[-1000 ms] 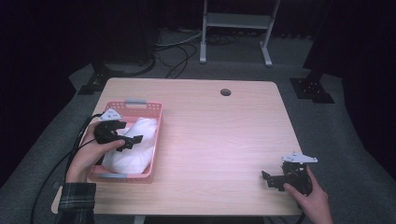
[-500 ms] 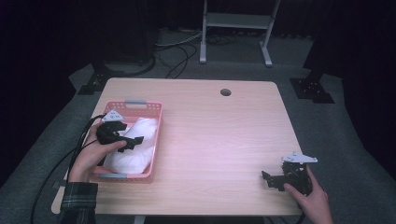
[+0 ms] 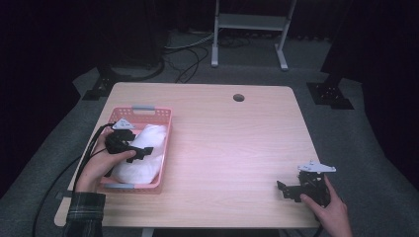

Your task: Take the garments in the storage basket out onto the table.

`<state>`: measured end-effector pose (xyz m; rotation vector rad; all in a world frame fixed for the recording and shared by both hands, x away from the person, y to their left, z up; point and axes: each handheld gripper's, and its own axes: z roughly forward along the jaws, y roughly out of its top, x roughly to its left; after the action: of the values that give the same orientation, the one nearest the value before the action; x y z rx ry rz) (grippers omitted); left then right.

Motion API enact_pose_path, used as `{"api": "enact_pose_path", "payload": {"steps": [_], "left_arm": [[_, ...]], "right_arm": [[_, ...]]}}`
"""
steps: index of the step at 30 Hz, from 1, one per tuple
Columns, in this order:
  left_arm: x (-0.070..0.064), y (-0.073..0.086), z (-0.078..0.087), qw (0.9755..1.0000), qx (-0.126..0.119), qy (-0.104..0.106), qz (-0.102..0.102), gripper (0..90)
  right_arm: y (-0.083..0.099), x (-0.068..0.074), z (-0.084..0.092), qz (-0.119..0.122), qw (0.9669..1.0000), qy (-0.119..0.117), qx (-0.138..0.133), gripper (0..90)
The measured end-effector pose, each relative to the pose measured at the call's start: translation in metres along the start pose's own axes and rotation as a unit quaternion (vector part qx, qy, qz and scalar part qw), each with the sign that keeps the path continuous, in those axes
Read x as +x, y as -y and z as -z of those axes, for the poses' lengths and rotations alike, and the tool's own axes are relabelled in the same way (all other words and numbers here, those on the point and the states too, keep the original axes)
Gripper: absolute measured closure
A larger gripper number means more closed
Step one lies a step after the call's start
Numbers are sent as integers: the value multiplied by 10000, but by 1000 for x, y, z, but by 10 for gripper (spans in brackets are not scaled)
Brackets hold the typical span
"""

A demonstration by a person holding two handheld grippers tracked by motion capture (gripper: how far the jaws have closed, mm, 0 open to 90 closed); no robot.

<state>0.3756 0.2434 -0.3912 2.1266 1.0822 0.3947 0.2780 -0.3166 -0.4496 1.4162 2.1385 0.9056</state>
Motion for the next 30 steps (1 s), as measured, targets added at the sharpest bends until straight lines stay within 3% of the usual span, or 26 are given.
{"api": "enact_pose_path", "payload": {"steps": [21, 30], "left_arm": [[-2, 2, -15, 9989, 459, -86, -53, 93], [-3, 4, -22, 9967, 762, -199, -177, 93]], "right_arm": [[0, 0, 0, 1, 10000, 1, 0, 0], [0, 0, 0, 1, 10000, 1, 0, 0]]}}
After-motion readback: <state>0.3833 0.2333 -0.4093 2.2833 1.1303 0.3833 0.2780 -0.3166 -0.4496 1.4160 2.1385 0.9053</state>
